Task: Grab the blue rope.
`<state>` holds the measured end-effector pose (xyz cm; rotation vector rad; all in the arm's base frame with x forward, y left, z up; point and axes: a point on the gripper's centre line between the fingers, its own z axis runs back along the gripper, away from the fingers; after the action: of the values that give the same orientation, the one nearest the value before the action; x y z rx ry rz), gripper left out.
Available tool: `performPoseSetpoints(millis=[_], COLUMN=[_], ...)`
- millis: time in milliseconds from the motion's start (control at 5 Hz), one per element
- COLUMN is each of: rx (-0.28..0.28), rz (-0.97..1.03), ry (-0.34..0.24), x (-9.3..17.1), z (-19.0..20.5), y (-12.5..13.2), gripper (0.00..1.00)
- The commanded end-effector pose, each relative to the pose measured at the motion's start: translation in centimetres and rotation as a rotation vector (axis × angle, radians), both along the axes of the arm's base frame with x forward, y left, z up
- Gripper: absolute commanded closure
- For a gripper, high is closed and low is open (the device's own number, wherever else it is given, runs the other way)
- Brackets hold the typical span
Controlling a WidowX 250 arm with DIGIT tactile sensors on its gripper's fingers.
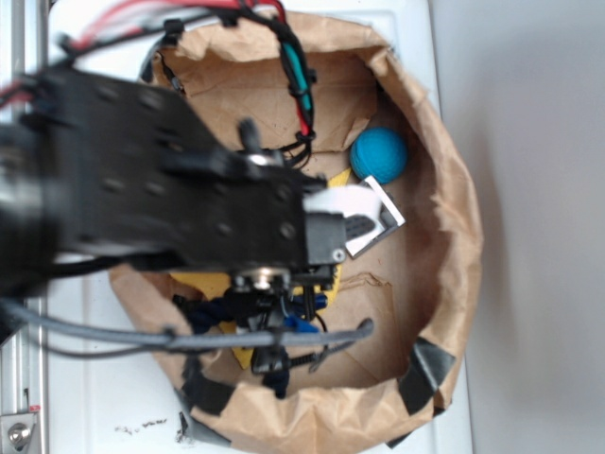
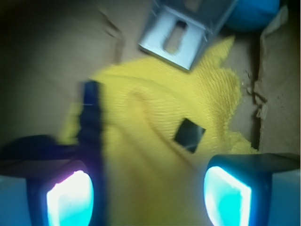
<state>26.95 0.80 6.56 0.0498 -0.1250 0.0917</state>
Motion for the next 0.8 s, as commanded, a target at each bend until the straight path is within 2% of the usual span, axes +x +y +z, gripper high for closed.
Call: performPoseSetpoints(millis=[0, 200, 600], rx=[-0.084, -0.132, -0.168], rz=[-0.068, -0.018, -0.065], ry=[-0.050, -0.059, -0.065], x=[0.0, -0.2, -1.2], z=[0.2, -0.2, 0.5], y=[-1.5, -1.9, -2.9], gripper=[0.00, 0.00, 0.00])
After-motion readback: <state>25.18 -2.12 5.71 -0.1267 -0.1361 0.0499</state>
